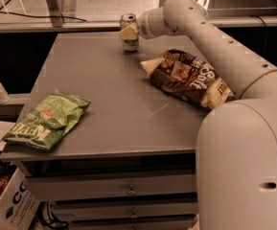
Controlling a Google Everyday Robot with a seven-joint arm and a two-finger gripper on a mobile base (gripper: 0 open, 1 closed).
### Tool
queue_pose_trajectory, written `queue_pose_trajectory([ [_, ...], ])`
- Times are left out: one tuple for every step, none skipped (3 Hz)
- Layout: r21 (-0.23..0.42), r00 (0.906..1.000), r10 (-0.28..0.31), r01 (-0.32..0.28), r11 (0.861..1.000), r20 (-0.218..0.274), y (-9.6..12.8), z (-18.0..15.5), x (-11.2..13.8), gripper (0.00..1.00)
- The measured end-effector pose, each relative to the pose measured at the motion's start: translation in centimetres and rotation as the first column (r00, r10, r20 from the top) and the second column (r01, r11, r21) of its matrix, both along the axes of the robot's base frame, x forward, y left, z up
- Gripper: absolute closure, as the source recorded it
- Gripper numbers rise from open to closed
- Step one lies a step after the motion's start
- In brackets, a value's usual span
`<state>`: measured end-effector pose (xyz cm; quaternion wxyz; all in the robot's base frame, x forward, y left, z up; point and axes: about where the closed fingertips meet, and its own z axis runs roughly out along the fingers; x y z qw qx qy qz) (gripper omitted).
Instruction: Move 7up can near green jalapeno chip bag
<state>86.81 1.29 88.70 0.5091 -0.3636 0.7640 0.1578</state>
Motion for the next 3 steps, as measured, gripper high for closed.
queue_pose_trajectory([
  [0.038, 0.9963, 0.085, -0.084, 0.996, -0.017, 0.3, 2.0, -3.0, 0.88],
  [0.092, 0.973, 0.227, -0.222, 0.971, -0.045, 0.2, 4.2, -8.9, 1.0],
  [0.137, 0.9281, 0.368, -0.359, 0.923, -0.054, -0.3, 6.0, -15.9, 1.0],
])
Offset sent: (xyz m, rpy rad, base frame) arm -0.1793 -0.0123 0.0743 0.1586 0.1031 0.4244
